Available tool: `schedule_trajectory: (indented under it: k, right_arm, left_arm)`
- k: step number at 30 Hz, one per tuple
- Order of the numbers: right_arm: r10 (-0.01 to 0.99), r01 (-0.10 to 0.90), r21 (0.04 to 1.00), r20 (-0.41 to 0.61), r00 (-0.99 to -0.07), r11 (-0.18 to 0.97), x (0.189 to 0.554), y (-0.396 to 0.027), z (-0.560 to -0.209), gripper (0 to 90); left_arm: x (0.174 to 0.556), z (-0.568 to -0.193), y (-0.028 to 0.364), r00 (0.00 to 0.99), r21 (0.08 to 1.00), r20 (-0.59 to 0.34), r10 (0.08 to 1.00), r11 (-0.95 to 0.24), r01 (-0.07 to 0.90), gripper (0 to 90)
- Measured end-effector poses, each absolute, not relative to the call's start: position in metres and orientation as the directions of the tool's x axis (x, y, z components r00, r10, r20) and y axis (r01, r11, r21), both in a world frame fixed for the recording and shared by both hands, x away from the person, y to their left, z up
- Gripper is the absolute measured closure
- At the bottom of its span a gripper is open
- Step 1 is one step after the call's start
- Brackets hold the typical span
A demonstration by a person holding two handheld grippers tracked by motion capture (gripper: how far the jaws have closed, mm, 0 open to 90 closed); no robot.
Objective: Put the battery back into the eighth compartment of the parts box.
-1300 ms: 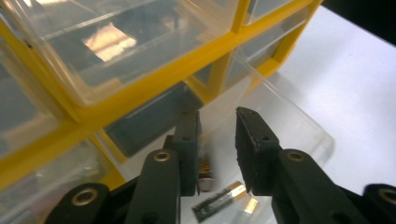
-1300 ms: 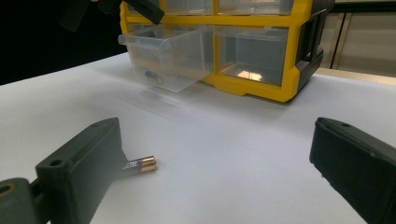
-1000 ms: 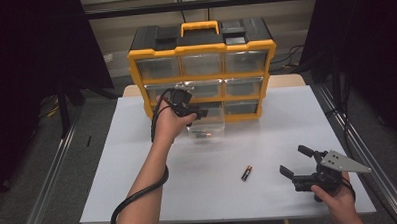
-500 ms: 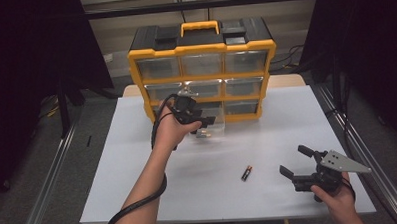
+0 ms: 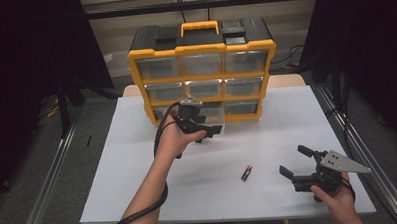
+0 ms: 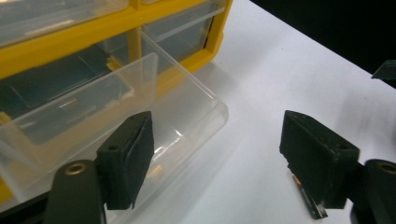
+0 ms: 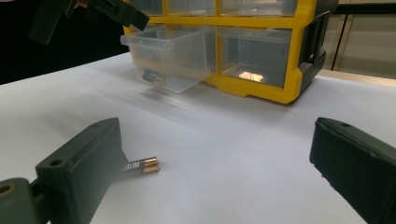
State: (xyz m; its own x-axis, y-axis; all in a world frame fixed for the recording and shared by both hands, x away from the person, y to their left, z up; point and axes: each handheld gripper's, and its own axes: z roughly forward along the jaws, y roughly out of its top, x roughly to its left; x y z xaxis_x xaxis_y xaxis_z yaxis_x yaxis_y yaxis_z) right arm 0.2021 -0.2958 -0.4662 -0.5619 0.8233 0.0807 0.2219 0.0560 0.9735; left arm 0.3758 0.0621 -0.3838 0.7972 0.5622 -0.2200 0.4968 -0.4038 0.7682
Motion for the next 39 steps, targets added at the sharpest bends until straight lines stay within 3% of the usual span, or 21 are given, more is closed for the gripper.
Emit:
schedule_trajectory:
  k: [13,39]
  right_arm:
    - [0.823,0.224,0.973,0.081,-0.562,0.058,0.202,-0.295,-0.466,2.1]
    - [0.819,0.223,0.973,0.078,-0.568,0.062,0.202,-0.294,-0.466,2.2]
  left_arm:
    - [0.359,-0.397,0.053,0.829,0.779,-0.196,0.523,-0.430,0.456,17.4]
    - [0.326,-0.421,0.030,0.866,0.785,-0.190,0.462,-0.458,0.417,16.1]
